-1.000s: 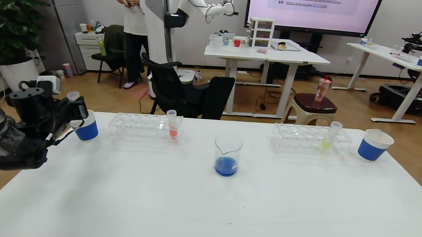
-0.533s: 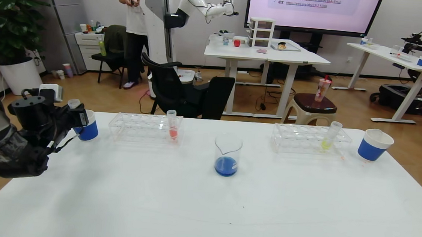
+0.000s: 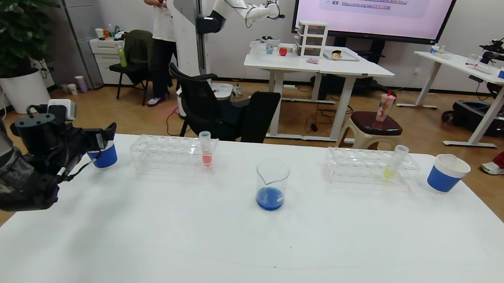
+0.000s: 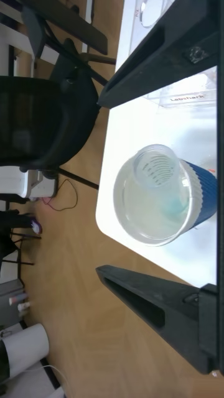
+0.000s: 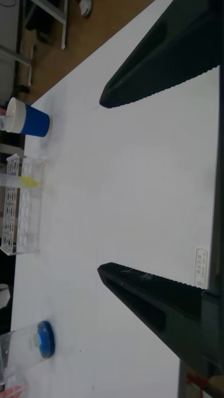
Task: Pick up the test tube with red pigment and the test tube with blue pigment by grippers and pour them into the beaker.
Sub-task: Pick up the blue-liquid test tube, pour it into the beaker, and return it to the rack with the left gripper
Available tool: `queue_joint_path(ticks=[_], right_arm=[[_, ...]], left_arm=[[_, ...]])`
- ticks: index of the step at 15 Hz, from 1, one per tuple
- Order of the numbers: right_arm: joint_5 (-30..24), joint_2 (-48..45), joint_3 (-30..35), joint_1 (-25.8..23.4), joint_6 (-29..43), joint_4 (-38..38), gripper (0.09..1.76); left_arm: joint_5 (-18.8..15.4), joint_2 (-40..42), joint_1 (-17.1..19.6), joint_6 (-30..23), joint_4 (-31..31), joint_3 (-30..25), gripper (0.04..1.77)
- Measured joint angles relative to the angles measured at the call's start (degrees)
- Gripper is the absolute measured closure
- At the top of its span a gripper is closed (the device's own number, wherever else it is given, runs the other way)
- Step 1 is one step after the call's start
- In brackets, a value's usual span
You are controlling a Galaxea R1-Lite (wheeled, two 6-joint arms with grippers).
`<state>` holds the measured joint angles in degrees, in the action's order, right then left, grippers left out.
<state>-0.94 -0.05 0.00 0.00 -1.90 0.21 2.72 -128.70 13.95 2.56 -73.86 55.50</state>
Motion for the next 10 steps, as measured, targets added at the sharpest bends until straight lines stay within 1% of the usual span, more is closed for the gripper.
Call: queue_joint_path(ticks=[2, 4, 6, 7, 10], right_arm=[[0.0, 0.0, 0.0, 0.0, 0.0, 0.0, 0.11], [0.0, 0.0, 0.0, 0.0, 0.0, 0.0, 0.11], [0.0, 0.0, 0.0, 0.0, 0.0, 0.0, 0.11], [0.0, 0.0, 0.0, 0.0, 0.0, 0.0, 0.11], [0.0, 0.0, 0.0, 0.0, 0.0, 0.0, 0.11]], left_arm=[[0.0, 1.0, -0.5, 0.5, 1.7, 2.5, 0.06], [0.0, 3.2, -2.6, 0.9, 6.8, 4.5, 0.06], [0.2, 6.1, -6.8, 0.9, 12.2, 6.4, 0.06], [0.9, 7.4, -9.2, 1.0, 14.4, 7.3, 0.06], [5.4, 9.6, -16.4, 1.0, 17.7, 10.2, 0.06]])
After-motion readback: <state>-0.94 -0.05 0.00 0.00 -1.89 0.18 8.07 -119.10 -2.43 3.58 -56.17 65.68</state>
